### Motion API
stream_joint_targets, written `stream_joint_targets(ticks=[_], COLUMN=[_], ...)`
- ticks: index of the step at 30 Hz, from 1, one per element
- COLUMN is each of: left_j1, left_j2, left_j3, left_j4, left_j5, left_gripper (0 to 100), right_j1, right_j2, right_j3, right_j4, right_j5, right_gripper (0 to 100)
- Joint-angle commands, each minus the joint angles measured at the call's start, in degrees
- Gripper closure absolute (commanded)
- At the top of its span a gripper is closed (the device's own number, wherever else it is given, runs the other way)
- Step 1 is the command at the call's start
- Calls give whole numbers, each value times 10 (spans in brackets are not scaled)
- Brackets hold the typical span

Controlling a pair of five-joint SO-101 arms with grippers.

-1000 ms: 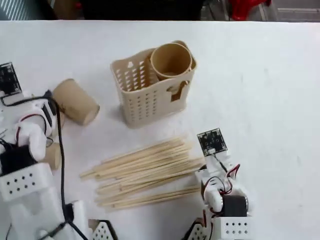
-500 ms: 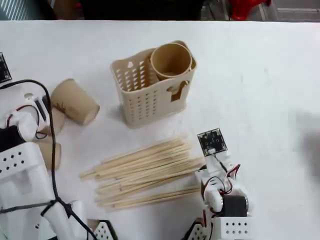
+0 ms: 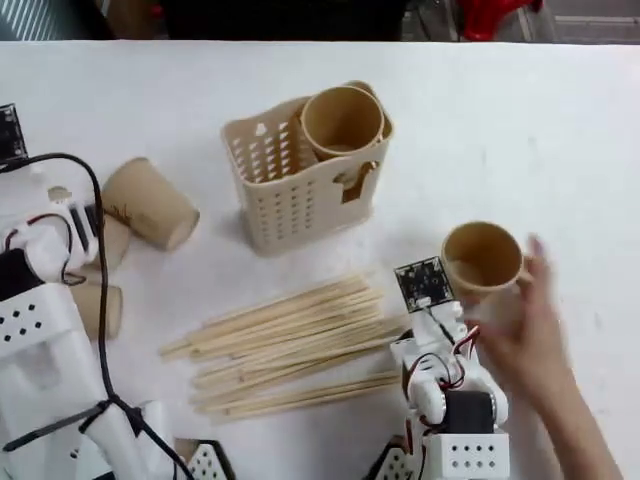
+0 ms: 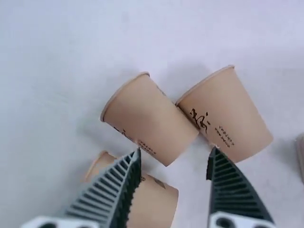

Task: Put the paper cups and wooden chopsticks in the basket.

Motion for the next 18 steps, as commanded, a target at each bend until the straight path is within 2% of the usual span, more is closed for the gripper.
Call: stream_joint_targets(ticks=[1,7,10,14,18], left_j1=[0,21,8,-78,-191], left_j2=[-2,-5,-2,-2,15], left_j3=[-30,-34,-47,-78,-50], left_j4=[25,37,75,112,79], left_j5=[-22,-29,-84,-185,-335], left_gripper=[763,763,762,746,709], right_j1=[5,5,5,5,5], right_j2=[-3,-3,-3,-3,-3], right_j3=[4,4,4,4,4], right_j4=[3,3,3,3,3], right_j5=[3,3,3,3,3], right_gripper=[980,980,980,980,980])
